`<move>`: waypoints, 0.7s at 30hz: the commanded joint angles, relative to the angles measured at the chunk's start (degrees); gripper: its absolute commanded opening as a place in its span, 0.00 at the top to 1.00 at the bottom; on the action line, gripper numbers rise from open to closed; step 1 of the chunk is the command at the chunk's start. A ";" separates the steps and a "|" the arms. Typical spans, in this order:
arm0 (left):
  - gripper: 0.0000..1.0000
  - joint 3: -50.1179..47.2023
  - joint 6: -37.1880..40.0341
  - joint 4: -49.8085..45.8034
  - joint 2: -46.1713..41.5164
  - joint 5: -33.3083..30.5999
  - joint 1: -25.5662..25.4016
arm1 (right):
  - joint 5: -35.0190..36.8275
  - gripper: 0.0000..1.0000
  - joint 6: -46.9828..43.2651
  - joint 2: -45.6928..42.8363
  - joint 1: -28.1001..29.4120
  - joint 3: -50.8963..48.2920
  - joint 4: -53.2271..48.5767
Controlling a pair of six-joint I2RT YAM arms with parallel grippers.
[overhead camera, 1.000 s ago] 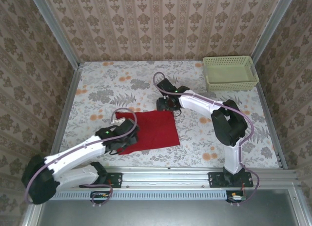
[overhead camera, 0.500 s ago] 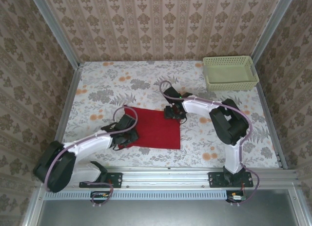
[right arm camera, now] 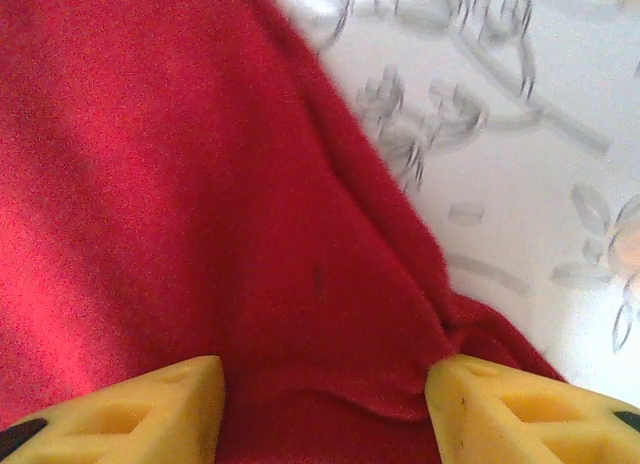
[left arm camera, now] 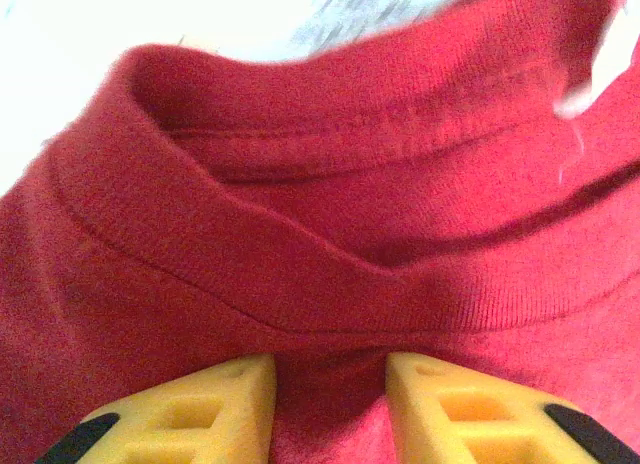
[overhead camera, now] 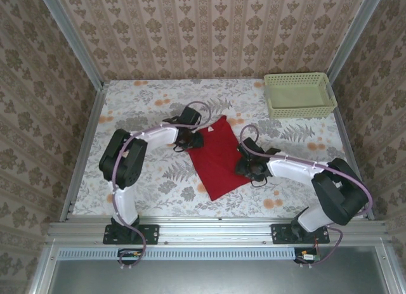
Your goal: Fold the inside-out t-shirt
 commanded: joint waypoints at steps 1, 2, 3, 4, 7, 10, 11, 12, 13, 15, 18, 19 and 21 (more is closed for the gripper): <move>0.57 4.92 6.41 -7.49 0.25 1.44 -0.02 | -1.27 0.39 2.82 -1.12 2.52 2.36 -5.11; 0.54 4.75 6.56 -8.33 -1.74 0.56 -0.19 | -0.46 0.38 1.35 -1.46 2.41 4.32 -7.46; 0.50 3.58 6.03 -9.15 -4.71 -0.99 -0.29 | 1.59 0.37 -0.74 -1.89 2.07 6.71 -10.49; 0.46 1.65 4.92 -9.73 -8.39 -2.53 -0.30 | 3.56 0.37 -3.10 -2.15 1.44 8.81 -12.01; 0.40 -6.24 0.59 -8.43 -18.28 -4.29 -0.22 | 5.18 0.37 -10.81 0.05 -1.35 13.76 -12.71; 0.40 -12.48 -3.81 -5.38 -22.54 -2.21 0.04 | 4.33 0.37 -16.81 6.23 -2.39 19.51 -12.21; 0.41 -13.94 -5.33 -3.75 -22.53 -1.28 -0.01 | 4.21 0.37 -17.97 8.35 -2.39 21.14 -12.37; 0.43 -15.30 -6.98 -1.81 -21.85 -0.08 0.05 | 4.48 0.37 -18.41 10.78 -2.55 22.95 -12.97; 0.45 -16.13 -8.17 0.03 -20.64 0.82 0.05 | 4.40 0.37 -18.39 12.74 -2.77 24.28 -13.38; 0.46 -16.75 -9.84 2.95 -17.95 2.21 0.34 | 3.92 0.38 -17.97 15.28 -3.09 25.08 -13.41; 0.50 -15.99 -10.13 7.44 -13.09 4.83 1.38 | 4.56 0.38 -16.45 16.33 -3.10 23.23 -13.05; 0.51 -15.39 -9.67 9.00 -11.67 5.36 1.67 | 3.75 0.38 -16.05 15.96 -2.95 21.69 -12.33; 0.55 -13.71 -8.95 9.84 -8.85 5.97 2.14 | 1.75 0.39 -14.55 14.56 -1.98 18.01 -10.08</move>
